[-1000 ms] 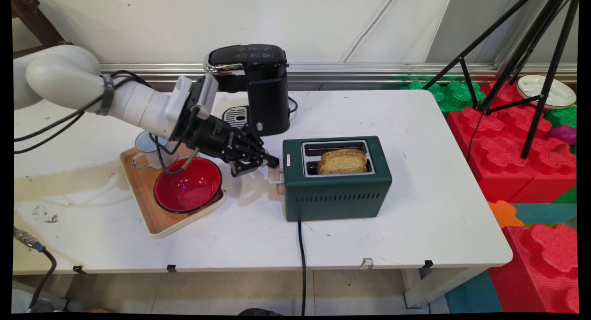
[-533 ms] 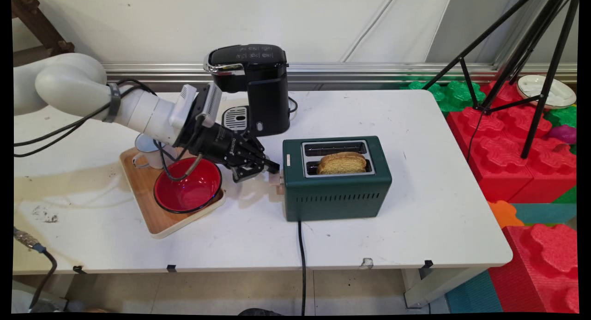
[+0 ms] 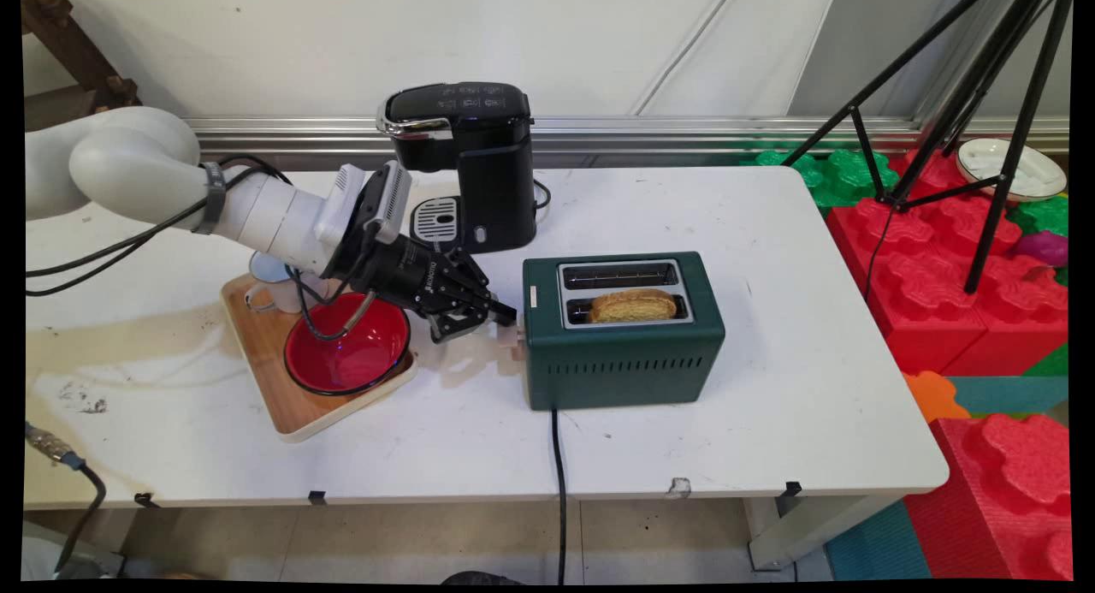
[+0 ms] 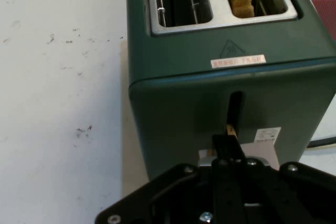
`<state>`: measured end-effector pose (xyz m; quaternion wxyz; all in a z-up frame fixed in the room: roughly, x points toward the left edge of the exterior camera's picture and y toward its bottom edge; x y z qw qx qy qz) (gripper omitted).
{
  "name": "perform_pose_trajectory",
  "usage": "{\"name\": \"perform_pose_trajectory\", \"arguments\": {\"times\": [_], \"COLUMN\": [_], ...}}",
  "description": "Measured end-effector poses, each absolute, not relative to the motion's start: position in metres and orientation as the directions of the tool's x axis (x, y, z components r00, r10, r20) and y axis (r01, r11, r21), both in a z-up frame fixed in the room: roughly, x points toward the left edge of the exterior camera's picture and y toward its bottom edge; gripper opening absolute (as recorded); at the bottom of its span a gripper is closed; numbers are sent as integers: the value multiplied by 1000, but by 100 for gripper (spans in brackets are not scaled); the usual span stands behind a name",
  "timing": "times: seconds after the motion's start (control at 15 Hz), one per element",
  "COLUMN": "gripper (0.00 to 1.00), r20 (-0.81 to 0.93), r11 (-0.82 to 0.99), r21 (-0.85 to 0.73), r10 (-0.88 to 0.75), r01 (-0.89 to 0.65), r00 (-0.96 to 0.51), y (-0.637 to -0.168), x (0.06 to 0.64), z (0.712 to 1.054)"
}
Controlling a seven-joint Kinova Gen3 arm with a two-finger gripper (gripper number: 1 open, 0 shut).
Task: Press the toaster switch
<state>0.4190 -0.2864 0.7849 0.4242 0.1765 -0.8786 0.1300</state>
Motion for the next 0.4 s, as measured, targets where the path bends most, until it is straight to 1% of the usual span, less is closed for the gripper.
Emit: {"name": "perform_pose_trajectory", "arguments": {"times": [0.4], "gripper": [0], "r20": [787], "r11": [905], "r21": [-84], "r10": [-197], "r01": [-418], "r00": [-585], "y": [-281], "x": [424], "z": [784]}}
